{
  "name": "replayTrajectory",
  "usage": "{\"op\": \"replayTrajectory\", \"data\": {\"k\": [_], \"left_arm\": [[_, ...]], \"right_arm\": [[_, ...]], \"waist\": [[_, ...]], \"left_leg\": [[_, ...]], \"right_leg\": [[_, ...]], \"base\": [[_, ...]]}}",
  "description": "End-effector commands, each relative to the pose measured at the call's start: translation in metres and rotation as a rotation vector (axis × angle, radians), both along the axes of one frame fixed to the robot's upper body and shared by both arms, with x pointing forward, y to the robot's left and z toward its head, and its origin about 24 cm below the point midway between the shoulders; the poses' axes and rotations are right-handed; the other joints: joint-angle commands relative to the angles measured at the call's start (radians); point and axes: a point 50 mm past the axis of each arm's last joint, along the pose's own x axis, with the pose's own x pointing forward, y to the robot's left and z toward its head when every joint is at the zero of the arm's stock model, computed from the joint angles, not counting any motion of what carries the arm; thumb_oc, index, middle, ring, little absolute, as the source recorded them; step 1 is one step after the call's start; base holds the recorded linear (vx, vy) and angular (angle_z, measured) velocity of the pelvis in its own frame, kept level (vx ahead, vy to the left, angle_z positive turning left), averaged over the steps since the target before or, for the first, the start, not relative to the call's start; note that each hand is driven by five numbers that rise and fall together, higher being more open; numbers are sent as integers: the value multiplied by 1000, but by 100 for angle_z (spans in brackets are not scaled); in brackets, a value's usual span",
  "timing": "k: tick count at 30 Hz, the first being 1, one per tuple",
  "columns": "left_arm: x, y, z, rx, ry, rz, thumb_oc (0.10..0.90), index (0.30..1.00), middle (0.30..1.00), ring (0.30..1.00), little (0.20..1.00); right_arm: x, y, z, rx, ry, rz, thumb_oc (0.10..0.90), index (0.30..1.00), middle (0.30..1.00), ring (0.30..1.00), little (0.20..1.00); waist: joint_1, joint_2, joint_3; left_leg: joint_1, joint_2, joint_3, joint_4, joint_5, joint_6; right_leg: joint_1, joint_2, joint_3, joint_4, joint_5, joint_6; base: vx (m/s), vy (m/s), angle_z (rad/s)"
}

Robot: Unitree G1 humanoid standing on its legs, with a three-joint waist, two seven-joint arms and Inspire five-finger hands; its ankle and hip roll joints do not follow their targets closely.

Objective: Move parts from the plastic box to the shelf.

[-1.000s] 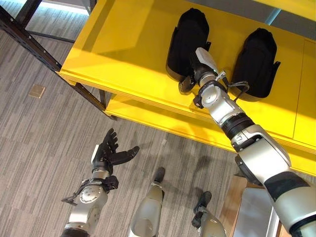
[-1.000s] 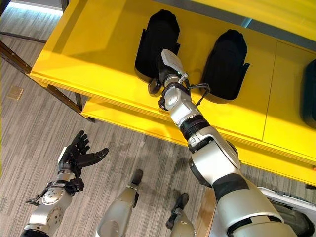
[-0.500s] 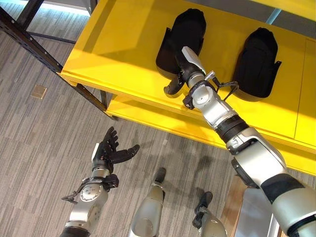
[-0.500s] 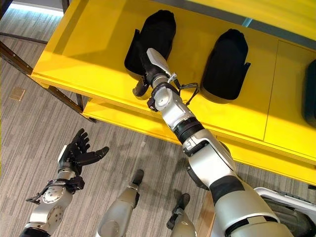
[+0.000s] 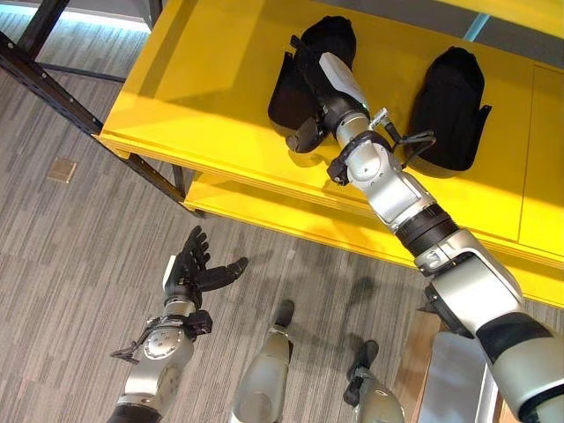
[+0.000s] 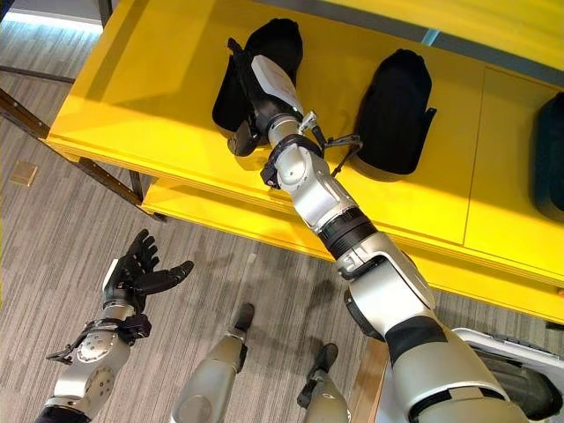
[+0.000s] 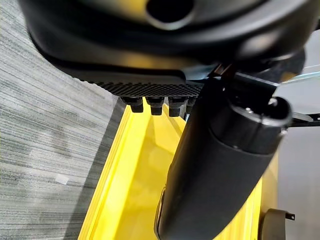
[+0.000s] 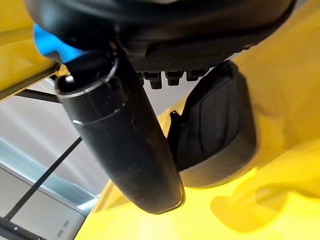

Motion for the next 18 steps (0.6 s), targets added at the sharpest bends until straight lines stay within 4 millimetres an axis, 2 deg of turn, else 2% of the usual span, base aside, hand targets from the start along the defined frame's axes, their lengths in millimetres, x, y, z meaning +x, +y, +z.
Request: {"op": "replayTrajectory", "data": {"k": [1, 8, 12, 18], "left_arm": [[2, 3, 28, 65, -147, -24, 900, 1000, 1000, 1000, 1000], [3, 3, 25, 66, -137, -20, 900, 1000, 1000, 1000, 1000], [2, 3, 23, 65, -127, -16, 900, 1000, 1000, 1000, 1000], [-1, 1, 15, 60, -94, -13, 900, 1000, 1000, 1000, 1000]], "right_arm": [[-16, 15, 34, 0, -182, 94, 900, 1000, 1000, 1000, 1000], [-26, 15, 36, 20, -217, 139, 900, 1000, 1000, 1000, 1000], [-30, 17, 31, 31, -202, 179, 900, 1000, 1000, 1000, 1000], [-53, 18, 27, 115, -220, 321, 900, 1000, 1000, 1000, 1000]], "waist": [[5, -41, -81], [-8, -41, -96], [-15, -43, -102], [-43, -55, -128]], "left_leg": [[-4, 47, 44, 31, -81, 8], [14, 53, 50, 18, -79, 8], [26, 56, 56, 12, -78, 7], [74, 77, 80, -38, -60, 4]], "right_leg": [[4, -57, 42, 23, 43, 19], [9, -55, 45, 23, 40, 19], [13, -55, 48, 21, 41, 19], [27, -45, 66, -10, 50, 21]], "base": [[0, 0, 0], [0, 0, 0], [-1, -5, -4], [12, -23, -9]]}}
